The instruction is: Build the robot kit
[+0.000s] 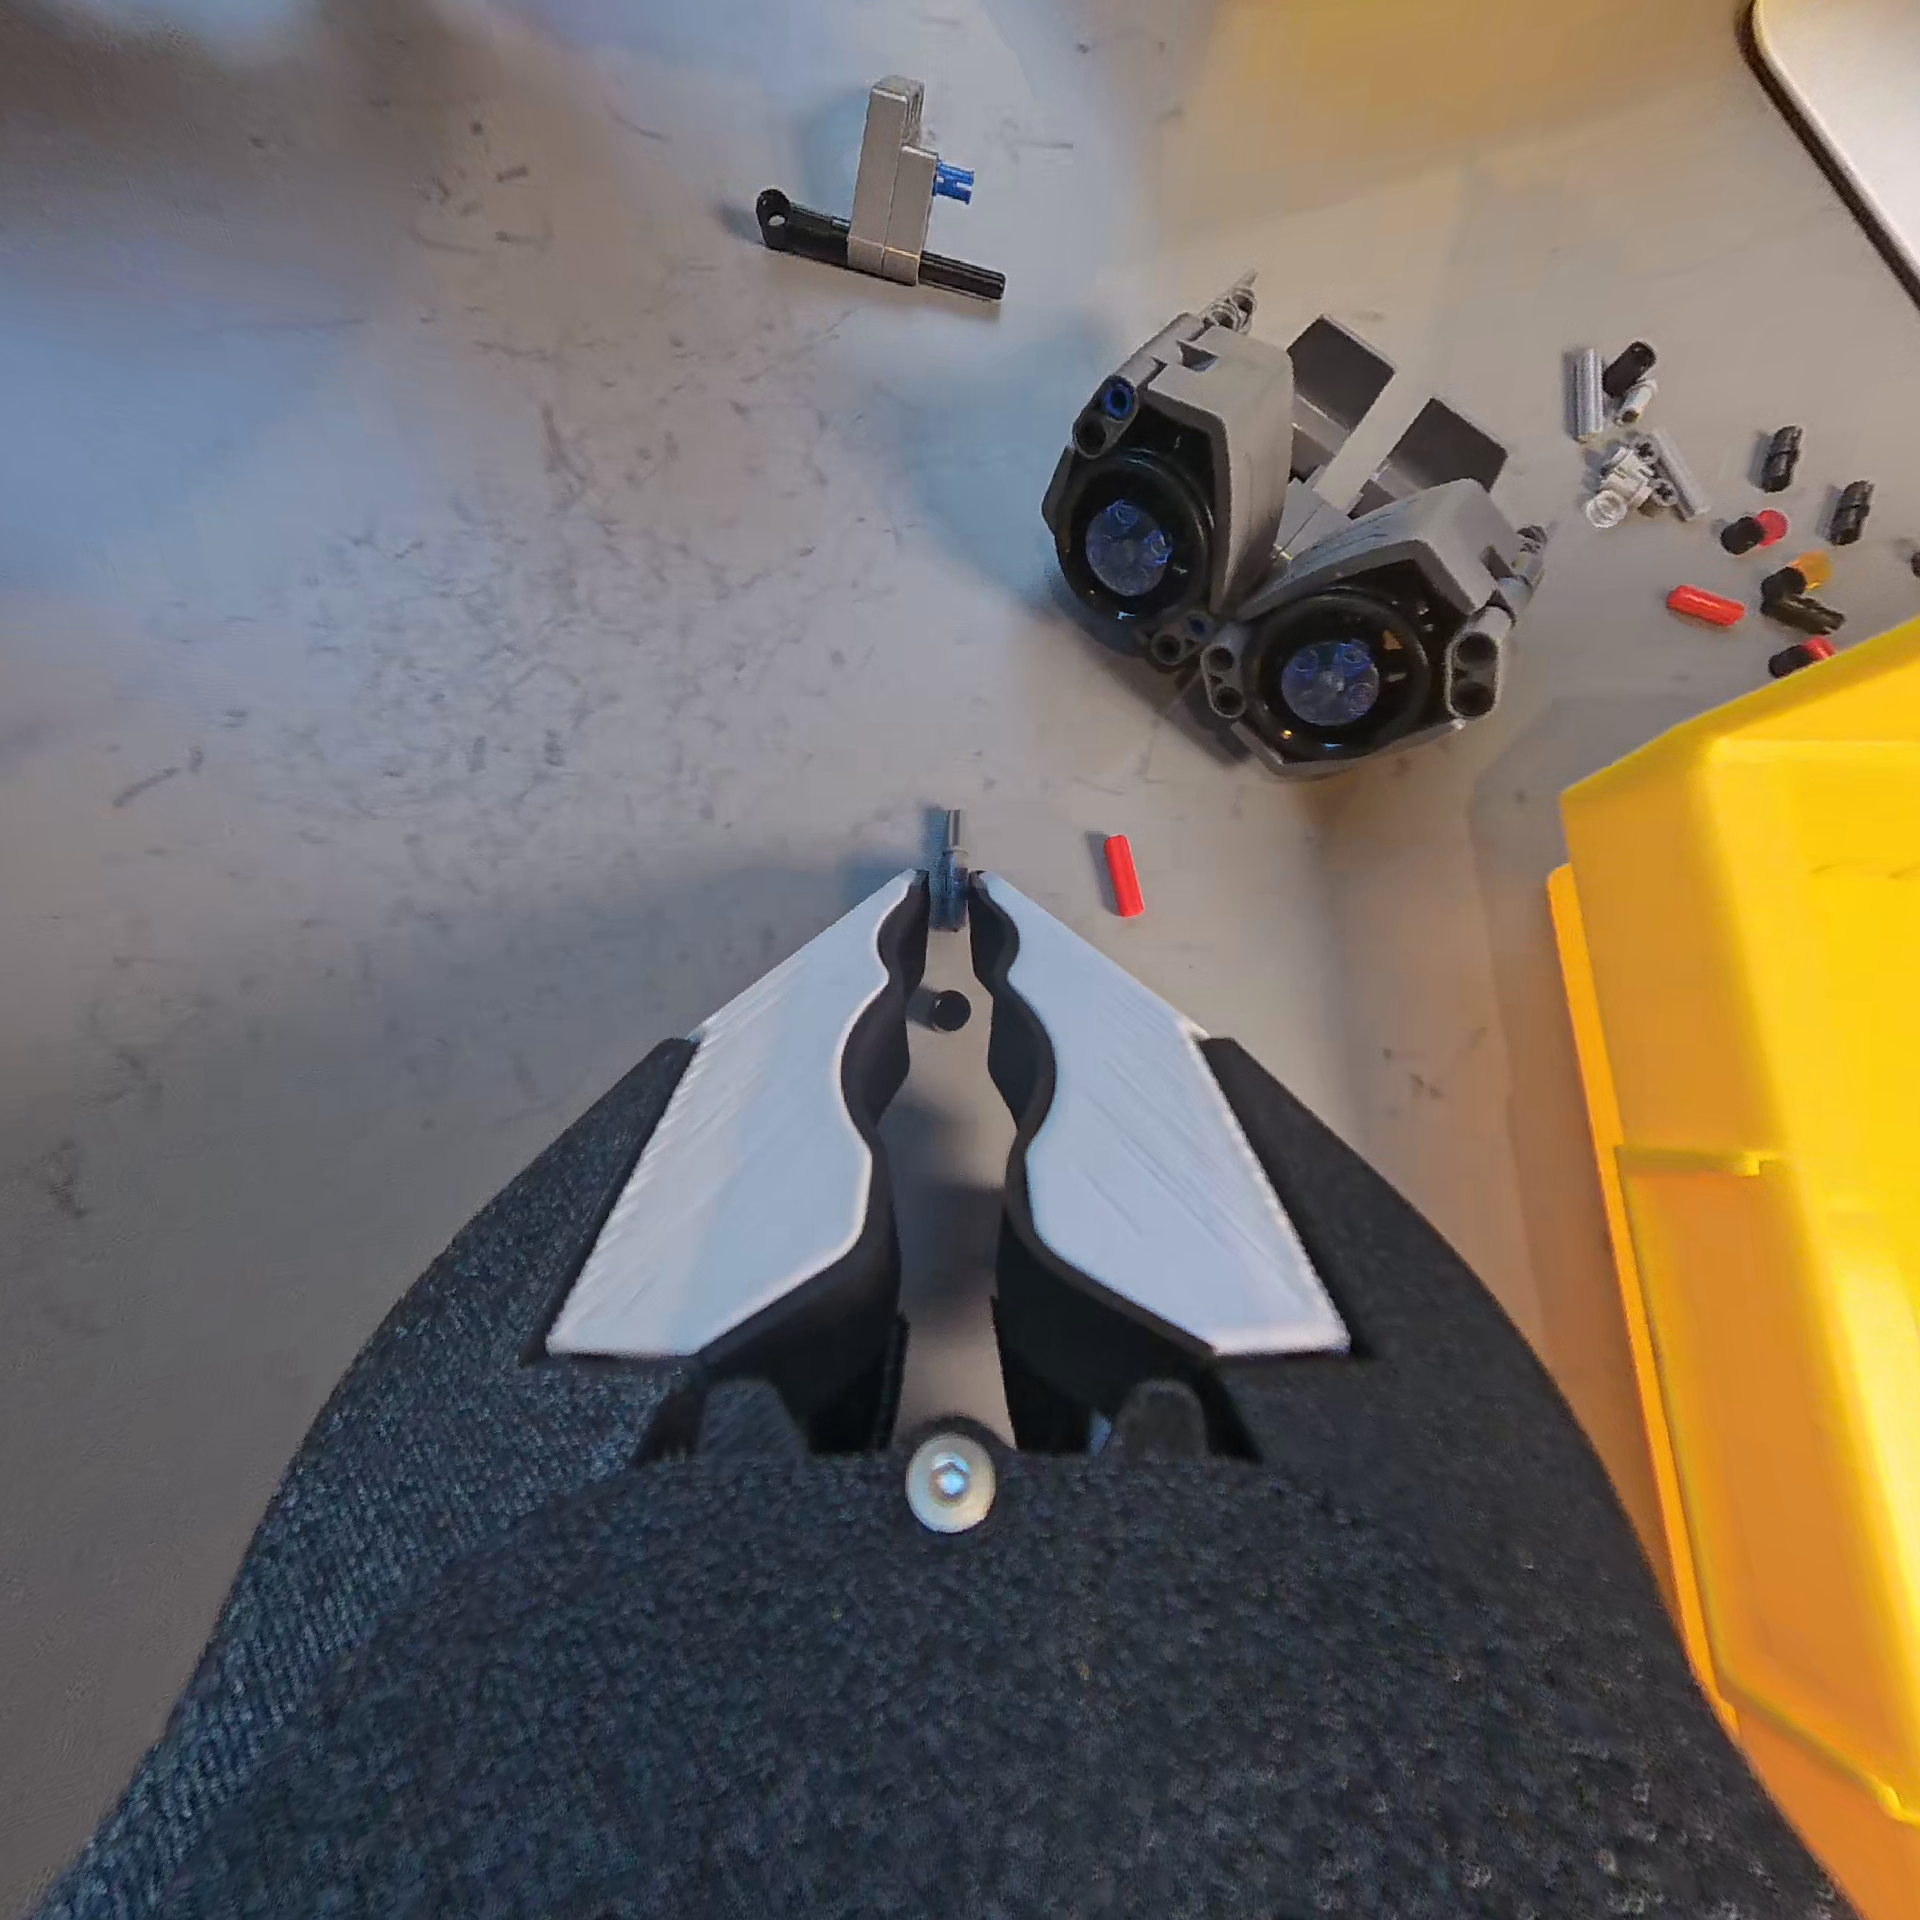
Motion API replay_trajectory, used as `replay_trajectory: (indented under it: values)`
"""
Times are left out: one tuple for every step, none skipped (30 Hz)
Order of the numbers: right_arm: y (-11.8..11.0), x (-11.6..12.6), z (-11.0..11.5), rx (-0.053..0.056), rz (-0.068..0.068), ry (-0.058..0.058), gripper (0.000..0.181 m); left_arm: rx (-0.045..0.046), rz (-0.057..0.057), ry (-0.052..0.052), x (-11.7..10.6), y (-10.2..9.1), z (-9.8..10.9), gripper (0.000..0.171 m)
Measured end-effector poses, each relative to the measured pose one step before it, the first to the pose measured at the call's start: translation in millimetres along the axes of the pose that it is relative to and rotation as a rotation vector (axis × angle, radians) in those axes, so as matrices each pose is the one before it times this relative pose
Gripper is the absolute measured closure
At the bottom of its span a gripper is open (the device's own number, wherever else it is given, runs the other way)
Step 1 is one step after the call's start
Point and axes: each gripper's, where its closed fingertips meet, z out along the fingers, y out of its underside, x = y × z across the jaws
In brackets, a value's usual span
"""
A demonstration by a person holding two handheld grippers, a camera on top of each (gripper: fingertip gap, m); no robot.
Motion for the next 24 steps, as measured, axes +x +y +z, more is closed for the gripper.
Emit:
replay_trajectory:
  values:
    - [-0.25, -0.06, -0.30, 0.0026, -0.0004, -0.0028, 0.173, -0.00078, 0.0007, 0.0005, 0.18, 0.27, 0.15, 0.126]
    - [-0.67, 0.92, -0.61, 0.0053, -0.0011, 0.0023, 0.171, -0.00113, -0.0002, 0.0011, 0.20, 0.20, 0.16, 0.126]
    - [-2.36, 1.90, -1.69, 0.0152, -0.0016, 0.0063, 0.169, -0.00058, -0.0008, 0.0003, 0.00, 0.18, -0.05, 0.126]
    - [-4.91, 1.31, -3.19, 0.0282, 0.0007, -0.0002, 0.168, 0.00071, -0.0015, -0.0004, -0.33, -0.08, -0.07, 0.126]
    - [-7.10, 1.82, -4.26, 0.0388, 0.0071, 0.0006, 0.167, 0.00080, -0.0023, 0.0005, -0.11, -0.07, -0.16, 0.126]
    - [-8.38, 2.99, -4.97, 0.0438, 0.0096, 0.0054, 0.165, 0.00114, -0.0017, 0.0002, -0.20, -0.22, -0.16, 0.126]
    - [-9.15, 3.49, -5.52, 0.0468, 0.0070, 0.0082, 0.165, 0.00125, -0.0010, -0.0002, -0.12, -0.14, -0.07, 0.126]
    - [-9.58, 4.73, -5.98, 0.0477, 0.0044, 0.0146, 0.165, -0.00030, -0.0009, 0.0011, 0.08, 0.12, 0.06, 0.126]
    - [-9.42, 6.47, -6.23, 0.0449, 0.0027, 0.0225, 0.165, -0.00124, 0.0000, 0.0007, 0.12, 0.22, 0.15, 0.126]
    - [-9.55, 7.93, -6.67, 0.0410, 0.0013, 0.0269, 0.165, -0.00005, 0.0004, -0.0004, 0.00, 0.10, 0.05, 0.126]
    - [-9.77, 9.81, -6.71, 0.0364, 0.0033, 0.0305, 0.165, -0.00011, -0.0012, 0.0011, 0.17, 0.16, 0.23, 0.126]
    - [-9.42, 13.71, -6.21, 0.0257, 0.0083, 0.0431, 0.165, -0.00108, -0.0015, 0.0015, 0.11, 0.37, 0.24, 0.126]
    - [-8.42, 17.51, -5.16, 0.0099, 0.0081, 0.0511, 0.165, -0.00145, -0.0007, 0.0005, 0.17, 0.49, 0.42, 0.126]
    - [-7.37, 22.50, -3.99, -0.0023, 0.0093, 0.0658, 0.165, -0.00185, -0.0012, 0.0014, 0.20, 0.62, 0.48, 0.126]
    - [-6.79, 27.45, -2.27, -0.0070, 0.0120, 0.0789, 0.165, -0.00206, -0.0016, 0.0023, 0.54, 0.64, 0.53, 0.126]
    - [-6.01, 27.64, -0.06, -0.0154, 0.0175, 0.0655, 0.164, -0.00212, -0.0013, 0.0019, 0.36, 0.75, 0.52, 0.126]
    - [-3.42, 26.34, 2.31, -0.0411, 0.0229, 0.0492, 0.164, -0.00201, -0.0011, 0.0008, 0.27, 0.58, 0.30, 0.126]
    - [-2.15, 26.17, 4.32, -0.0604, -0.0033, 0.0454, 0.163, -0.00191, -0.0003, 0.0000, -0.06, 0.51, 0.12, 0.126]
    - [-2.87, 28.26, 5.85, -0.0496, -0.0309, 0.0591, 0.163, -0.00021, 0.0006, -0.0007, -0.10, -0.14, -0.16, 0.126]
    - [1.60, 25.38, 9.32, -0.0672, -0.0240, 0.0359, 0.163, 0.00349, 0.0000, -0.0002, 0.13, -0.98, -0.61, 0.126]
    - [9.29, 21.03, 12.93, -0.1090, -0.0007, 0.0037, 0.163, 0.00564, -0.0005, 0.0013, 0.39, -1.69, -0.89, 0.126]
    - [11.86, 18.98, 15.01, -0.1193, 0.0172, -0.0012, 0.163, 0.00643, 0.0012, 0.0007, 0.42, -1.89, -0.88, 0.126]
    - [10.91, 16.93, 16.02, -0.1068, 0.0238, -0.0002, 0.162, 0.00556, 0.0026, -0.0012, 0.09, -1.75, -1.03, 0.126]
    - [10.11, 14.58, 16.67, -0.0962, 0.0281, 0.0055, 0.162, 0.00383, 0.0021, -0.0006, 0.13, -1.37, -0.91, 0.126]
